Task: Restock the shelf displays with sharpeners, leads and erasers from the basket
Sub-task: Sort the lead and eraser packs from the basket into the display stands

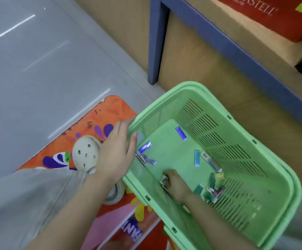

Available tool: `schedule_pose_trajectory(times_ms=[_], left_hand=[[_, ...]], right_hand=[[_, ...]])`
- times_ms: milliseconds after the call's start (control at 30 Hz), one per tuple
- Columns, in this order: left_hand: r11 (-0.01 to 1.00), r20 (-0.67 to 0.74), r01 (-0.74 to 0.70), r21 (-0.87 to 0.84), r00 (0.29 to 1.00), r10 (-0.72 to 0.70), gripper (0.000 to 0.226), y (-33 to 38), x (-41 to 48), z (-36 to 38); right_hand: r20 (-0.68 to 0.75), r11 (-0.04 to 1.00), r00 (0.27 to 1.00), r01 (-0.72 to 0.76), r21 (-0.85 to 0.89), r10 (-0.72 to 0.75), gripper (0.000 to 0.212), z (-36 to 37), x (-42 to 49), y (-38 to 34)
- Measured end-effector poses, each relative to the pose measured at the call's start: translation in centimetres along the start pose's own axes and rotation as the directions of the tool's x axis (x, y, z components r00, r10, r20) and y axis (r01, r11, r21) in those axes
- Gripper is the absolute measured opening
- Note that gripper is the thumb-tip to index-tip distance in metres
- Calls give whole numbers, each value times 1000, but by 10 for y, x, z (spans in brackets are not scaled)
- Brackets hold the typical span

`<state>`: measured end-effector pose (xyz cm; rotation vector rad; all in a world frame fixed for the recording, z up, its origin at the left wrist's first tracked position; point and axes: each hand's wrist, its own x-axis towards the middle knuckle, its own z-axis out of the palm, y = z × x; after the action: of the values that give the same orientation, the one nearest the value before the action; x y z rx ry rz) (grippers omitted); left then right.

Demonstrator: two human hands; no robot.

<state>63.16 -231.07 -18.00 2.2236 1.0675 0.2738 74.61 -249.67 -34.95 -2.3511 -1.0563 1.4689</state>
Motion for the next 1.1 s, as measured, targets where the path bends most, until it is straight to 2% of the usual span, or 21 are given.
schedule_pose_trajectory(times_ms=[200,267,367,433,500,633,667,767,833,933,1000,1100], left_hand=[[999,-23,8,-37,1000,-9,51,-9,-1,7],[998,-31,5,-57,999,-7,49,-12,-1,8],[995,-139,-97,10,985,98,40,-8,-1,5],[983,-148,-183,8,972,182,33,0,-4,6],[974,-59,-208,-94,977,203,29,13,-9,10],[946,232,27,-323,971,51,42,36,-19,19],[934,243,45,-354,969,45,40,39,-20,19],[902,144,3,-431,987,66,21,41,-21,12],[904,59,-31,-427,996,62,13,39,-20,5],[909,-66,-20,-416,998,-9,5,31,-17,-7],[902,-129,7,-433,989,-69,10,25,-15,-14],[859,-163,65,-507,972,-170,12,16,-16,-20]], right_hand=[[45,996,995,-91,17,90,23,5,14,4],[34,997,997,-68,48,66,21,-3,12,-2],[-83,976,996,31,215,-14,17,-36,2,-30],[-164,928,983,140,346,-87,15,-69,-12,-56],[-257,855,952,269,443,-166,10,-100,-31,-82],[-343,626,906,419,658,-246,12,-138,-71,-121],[-343,588,899,438,680,-273,12,-143,-79,-129],[-349,526,871,489,696,-346,7,-153,-86,-141],[-406,583,855,518,626,-323,11,-149,-72,-137],[-442,786,853,465,408,-276,16,-121,-26,-113],[-350,904,893,371,213,-284,21,-96,8,-91],[-152,960,949,281,12,-276,40,-65,42,-69]])
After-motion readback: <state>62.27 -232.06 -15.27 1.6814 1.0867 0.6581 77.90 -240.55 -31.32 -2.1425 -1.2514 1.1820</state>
